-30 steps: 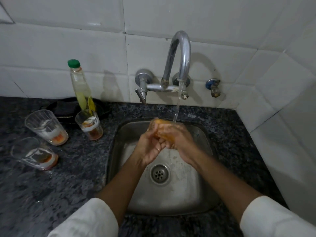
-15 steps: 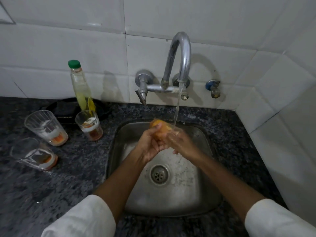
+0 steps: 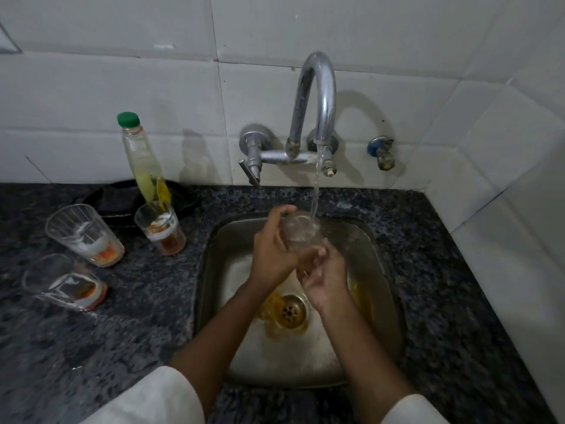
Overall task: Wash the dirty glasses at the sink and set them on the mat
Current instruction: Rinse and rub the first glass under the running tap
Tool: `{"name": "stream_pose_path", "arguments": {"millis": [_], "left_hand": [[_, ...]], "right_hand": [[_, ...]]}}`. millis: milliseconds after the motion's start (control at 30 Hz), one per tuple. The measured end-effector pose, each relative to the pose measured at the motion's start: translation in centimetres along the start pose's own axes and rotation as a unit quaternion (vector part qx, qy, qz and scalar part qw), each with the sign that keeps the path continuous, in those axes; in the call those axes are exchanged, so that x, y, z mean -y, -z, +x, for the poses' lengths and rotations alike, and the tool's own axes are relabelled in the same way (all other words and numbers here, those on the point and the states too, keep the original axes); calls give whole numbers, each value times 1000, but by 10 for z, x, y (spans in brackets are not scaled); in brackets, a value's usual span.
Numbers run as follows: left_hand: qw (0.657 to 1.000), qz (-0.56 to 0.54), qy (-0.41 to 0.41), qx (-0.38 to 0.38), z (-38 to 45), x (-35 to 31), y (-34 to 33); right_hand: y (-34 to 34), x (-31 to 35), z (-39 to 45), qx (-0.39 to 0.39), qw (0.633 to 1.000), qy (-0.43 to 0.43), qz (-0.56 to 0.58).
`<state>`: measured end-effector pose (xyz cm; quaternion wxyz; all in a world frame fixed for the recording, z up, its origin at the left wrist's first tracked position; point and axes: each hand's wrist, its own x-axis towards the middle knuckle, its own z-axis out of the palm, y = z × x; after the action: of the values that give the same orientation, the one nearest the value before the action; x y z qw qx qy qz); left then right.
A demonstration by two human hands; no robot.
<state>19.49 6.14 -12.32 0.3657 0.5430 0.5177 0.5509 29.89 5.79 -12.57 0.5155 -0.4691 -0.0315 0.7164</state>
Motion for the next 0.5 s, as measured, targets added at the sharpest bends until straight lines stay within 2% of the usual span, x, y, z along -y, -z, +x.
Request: {"name": "stream_pose_path", "arguments": {"millis": [33, 67, 100, 133, 167, 200, 233, 267, 300, 333, 367, 400, 433, 467, 500], "left_hand": [[997, -49, 53, -24, 4, 2, 2], [982, -117, 139, -47, 7, 3, 3], [951, -182, 247, -45, 11, 8, 3], [913, -229, 337, -16, 13, 14, 4], [881, -252, 398, 32, 13, 20, 7], [858, -275, 426, 79, 9, 27, 9], [846, -310, 421, 105, 5, 33, 10], [837, -360, 398, 105, -1, 38, 9], [825, -417, 372, 91, -6, 37, 8], [814, -460, 348, 75, -9, 34, 7], [812, -479, 328, 69, -10, 33, 5], [821, -468, 320, 62, -6, 29, 5], [838, -436, 326, 47, -1, 25, 6], [859, -377, 344, 34, 7, 22, 9], [877, -307, 368, 31, 14, 22, 12]], "right_hand": [[0, 1, -3, 15, 1000, 24, -14], [0, 2, -7, 33, 996, 62, -52], [-1, 3, -13, 53, 982, 121, -132], [-2, 4, -15, 71, 940, 190, -275], [0, 4, -12, 97, 842, 258, -464], [2, 2, -8, 117, 694, 306, -641], [1, 3, -6, 102, 579, 319, -743], [-5, 6, -8, 86, 555, 325, -761], [-9, 10, -8, 71, 619, 325, -712], [-14, 13, -8, 72, 706, 302, -636], [-18, 15, -9, 89, 767, 275, -573], [-19, 17, -11, 120, 780, 275, -550], [-15, 19, -10, 165, 732, 302, -588], [-6, 19, -5, 198, 617, 333, -685], [3, 21, -4, 199, 465, 327, -798]]}}
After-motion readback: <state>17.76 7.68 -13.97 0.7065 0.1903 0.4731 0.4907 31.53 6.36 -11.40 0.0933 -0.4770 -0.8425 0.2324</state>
